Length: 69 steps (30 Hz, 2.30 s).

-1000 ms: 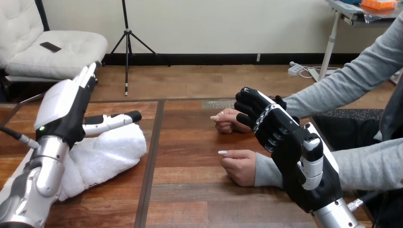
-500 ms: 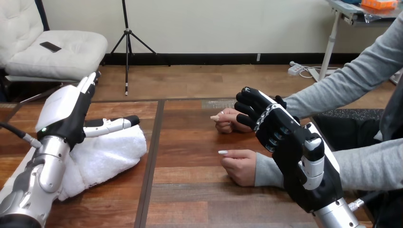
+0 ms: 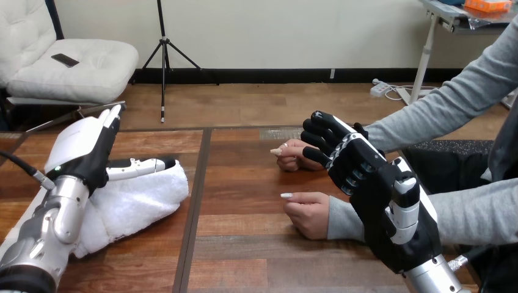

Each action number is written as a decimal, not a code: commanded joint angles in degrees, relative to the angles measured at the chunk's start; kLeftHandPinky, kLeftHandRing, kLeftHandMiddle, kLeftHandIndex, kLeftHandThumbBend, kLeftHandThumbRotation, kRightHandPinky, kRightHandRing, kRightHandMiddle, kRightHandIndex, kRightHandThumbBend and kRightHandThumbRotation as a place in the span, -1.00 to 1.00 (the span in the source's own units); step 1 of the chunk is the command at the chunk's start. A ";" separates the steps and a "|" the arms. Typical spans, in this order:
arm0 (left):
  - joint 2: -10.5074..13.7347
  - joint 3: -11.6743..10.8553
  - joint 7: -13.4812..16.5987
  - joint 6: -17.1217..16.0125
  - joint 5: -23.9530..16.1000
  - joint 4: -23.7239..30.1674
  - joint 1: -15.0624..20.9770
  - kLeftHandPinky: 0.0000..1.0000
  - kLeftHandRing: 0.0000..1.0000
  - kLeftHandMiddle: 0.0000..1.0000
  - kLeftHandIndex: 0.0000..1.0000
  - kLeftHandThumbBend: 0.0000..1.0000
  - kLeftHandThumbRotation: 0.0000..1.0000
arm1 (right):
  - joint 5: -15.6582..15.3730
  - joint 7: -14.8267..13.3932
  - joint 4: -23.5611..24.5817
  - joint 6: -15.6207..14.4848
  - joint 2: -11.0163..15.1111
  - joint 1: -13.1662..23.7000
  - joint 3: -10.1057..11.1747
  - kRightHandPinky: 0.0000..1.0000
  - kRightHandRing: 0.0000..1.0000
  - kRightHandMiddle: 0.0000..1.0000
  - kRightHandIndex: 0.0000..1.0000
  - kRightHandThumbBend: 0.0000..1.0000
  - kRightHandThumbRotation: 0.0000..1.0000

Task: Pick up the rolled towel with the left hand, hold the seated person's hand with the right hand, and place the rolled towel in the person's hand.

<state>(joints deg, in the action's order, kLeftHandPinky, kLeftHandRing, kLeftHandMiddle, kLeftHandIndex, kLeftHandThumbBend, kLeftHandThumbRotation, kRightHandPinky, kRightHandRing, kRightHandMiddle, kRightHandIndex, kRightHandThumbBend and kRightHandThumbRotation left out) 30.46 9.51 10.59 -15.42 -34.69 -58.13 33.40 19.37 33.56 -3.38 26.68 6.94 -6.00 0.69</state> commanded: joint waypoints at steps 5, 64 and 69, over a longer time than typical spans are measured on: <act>0.74 3.34 1.01 1.74 -1.61 -3.58 7.11 0.97 0.98 1.00 1.00 1.00 0.47 | 0.17 -0.35 0.38 1.47 -0.03 3.49 0.70 0.79 0.82 0.80 0.76 1.00 1.00; -0.59 8.11 -5.72 3.06 0.15 -9.76 9.90 1.00 1.00 1.00 0.99 1.00 0.59 | 0.12 -1.37 2.38 1.05 0.42 2.53 0.68 0.74 0.84 0.84 0.78 1.00 1.00; -0.46 7.76 -7.73 2.07 1.24 -9.14 9.86 1.00 0.99 1.00 0.97 1.00 0.58 | -0.09 -1.60 2.48 1.06 0.38 2.50 0.68 0.74 0.84 0.84 0.78 1.00 1.00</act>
<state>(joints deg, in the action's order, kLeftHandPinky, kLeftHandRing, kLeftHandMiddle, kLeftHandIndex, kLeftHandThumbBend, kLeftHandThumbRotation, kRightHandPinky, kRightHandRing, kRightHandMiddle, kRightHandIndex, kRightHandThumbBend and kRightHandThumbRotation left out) 30.31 17.51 3.93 -11.69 -34.72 -68.85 38.99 19.32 32.42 -3.29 26.66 6.98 -6.01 0.75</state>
